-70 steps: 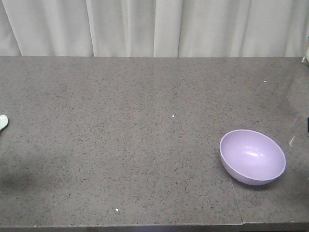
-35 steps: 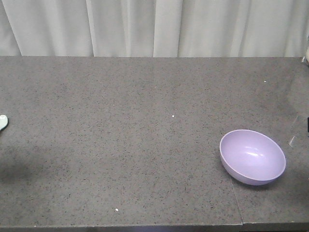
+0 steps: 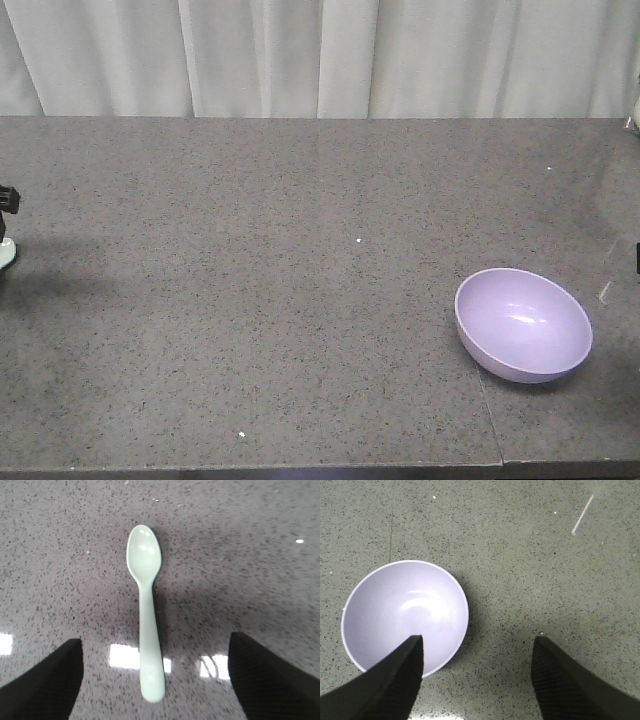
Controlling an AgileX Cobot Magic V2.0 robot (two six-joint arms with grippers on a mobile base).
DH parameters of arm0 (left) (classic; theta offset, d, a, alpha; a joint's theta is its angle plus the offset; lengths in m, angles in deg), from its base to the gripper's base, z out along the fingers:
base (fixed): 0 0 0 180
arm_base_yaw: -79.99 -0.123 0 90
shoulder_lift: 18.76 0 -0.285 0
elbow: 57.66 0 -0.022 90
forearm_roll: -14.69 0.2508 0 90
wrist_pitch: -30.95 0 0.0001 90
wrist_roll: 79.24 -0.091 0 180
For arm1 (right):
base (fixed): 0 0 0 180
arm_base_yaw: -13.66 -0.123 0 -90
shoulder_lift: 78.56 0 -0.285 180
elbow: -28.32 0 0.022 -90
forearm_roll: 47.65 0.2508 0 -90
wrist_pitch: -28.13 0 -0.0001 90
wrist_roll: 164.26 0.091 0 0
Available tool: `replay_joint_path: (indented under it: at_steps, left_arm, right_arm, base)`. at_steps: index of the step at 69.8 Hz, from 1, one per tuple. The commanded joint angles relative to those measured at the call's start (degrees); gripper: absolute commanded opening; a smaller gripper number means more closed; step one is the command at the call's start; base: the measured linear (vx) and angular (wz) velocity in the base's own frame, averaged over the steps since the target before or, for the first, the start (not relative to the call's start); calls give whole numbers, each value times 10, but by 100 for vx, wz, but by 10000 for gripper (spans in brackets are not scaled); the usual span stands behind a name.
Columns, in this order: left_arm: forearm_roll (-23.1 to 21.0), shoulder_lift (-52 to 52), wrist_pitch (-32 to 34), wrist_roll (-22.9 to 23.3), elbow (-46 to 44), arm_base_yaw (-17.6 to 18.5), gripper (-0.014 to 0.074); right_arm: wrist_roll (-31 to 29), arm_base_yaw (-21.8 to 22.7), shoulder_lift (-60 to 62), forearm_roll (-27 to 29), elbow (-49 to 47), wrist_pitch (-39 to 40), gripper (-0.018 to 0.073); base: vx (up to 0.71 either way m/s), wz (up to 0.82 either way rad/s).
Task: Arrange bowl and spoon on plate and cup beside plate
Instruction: 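Close the left gripper on the white spoon handle and lift it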
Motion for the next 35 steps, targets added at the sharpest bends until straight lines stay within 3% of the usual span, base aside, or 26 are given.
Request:
replay_joint_path:
  at_steps: [1, 35]
  left_arm:
    - [7, 13, 13, 6, -31, -1, 557]
    - [8, 105, 8, 6, -37, -1, 557]
  right_arm:
    - [-6, 1, 4, -8, -18, 32, 465]
    - [-6, 1, 4, -8, -18, 32, 465]
  base:
    - [0, 0]
    - [0, 0]
